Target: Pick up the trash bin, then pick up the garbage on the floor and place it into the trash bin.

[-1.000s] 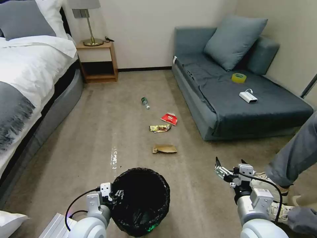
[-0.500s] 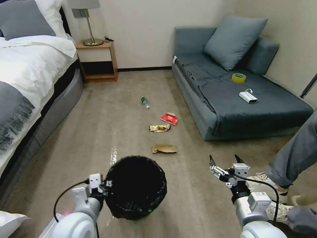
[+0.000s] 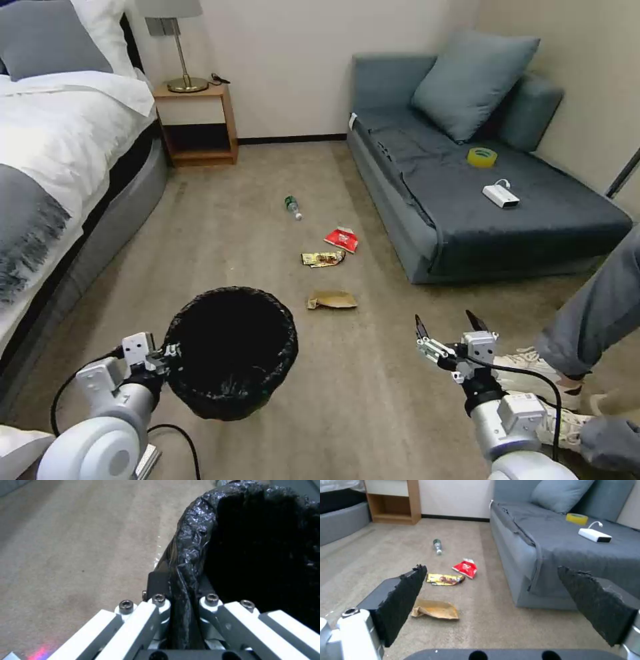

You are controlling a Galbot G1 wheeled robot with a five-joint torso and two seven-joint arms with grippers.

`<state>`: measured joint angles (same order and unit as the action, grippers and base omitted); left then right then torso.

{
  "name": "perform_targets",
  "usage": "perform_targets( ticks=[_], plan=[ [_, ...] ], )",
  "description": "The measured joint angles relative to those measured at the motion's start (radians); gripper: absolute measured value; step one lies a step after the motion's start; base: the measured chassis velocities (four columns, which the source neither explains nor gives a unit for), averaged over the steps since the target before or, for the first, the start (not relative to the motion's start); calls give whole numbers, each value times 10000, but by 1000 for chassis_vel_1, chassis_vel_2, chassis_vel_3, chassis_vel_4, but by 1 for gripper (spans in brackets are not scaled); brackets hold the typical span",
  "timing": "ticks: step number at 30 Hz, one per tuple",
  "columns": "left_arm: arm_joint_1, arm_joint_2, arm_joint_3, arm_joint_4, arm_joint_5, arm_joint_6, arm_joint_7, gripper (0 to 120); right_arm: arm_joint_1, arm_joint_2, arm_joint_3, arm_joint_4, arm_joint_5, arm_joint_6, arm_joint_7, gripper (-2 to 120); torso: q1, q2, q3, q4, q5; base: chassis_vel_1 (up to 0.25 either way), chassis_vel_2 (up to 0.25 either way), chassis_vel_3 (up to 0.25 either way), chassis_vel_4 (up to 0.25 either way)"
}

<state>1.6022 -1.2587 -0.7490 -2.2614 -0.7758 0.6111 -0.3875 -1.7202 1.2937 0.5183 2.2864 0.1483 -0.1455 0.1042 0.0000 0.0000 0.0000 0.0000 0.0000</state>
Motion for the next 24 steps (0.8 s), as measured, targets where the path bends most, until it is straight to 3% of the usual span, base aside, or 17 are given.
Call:
perform_targets(
  ticks=[24],
  plan=[
    [-509,192,-899,226,-554,6,-174,4,20,72,-43,18,-32,133,-163,100,0,0,0,1,-1,0,0,0,0]
  ],
)
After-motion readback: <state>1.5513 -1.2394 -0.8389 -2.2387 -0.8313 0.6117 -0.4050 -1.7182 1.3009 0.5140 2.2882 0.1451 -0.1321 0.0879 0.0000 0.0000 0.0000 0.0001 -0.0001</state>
